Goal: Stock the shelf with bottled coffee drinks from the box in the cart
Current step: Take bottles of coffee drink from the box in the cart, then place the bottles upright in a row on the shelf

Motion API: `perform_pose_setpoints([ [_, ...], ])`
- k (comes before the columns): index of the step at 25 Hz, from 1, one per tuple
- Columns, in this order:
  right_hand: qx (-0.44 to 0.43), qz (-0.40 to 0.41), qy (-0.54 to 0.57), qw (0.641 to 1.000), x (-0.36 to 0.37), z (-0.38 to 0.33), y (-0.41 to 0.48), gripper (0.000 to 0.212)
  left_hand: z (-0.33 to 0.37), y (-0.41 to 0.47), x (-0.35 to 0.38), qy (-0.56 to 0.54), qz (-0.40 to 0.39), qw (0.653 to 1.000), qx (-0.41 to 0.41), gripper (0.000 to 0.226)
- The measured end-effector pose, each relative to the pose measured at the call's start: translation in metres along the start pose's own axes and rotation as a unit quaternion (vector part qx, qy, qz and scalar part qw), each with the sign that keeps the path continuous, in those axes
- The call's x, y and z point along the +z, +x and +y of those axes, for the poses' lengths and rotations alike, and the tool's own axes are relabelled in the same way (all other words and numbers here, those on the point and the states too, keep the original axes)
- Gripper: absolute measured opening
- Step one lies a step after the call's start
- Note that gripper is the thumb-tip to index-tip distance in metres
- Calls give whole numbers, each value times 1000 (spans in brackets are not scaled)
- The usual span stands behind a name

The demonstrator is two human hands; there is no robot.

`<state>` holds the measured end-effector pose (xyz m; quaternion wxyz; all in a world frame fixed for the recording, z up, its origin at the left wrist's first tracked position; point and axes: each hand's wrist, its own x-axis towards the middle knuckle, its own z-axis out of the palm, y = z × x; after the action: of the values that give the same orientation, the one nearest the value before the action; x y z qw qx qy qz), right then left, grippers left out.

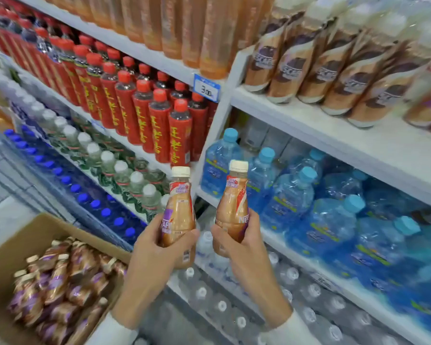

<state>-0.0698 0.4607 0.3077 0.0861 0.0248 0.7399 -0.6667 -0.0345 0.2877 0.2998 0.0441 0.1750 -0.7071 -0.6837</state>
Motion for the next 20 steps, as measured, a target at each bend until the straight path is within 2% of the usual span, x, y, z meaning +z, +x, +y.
perform_pose_setpoints([
  [5,-39,83,27,995,-124,-20,-41,48,37,-31,113,4,-77,994,76,46],
  [10,-84,145,32,985,-224,-44,-77,50,75,-58,210,-8,-143,983,117,37],
  [12,-100,175,25,979,-256,-54,-83,54,91,-63,245,-11,-168,976,138,41],
  [15,-129,227,11,965,-297,-73,-83,48,123,-59,291,-12,-216,961,174,42],
  [20,-159,293,-25,942,-354,-105,-47,52,175,-27,363,-3,-260,937,235,44],
])
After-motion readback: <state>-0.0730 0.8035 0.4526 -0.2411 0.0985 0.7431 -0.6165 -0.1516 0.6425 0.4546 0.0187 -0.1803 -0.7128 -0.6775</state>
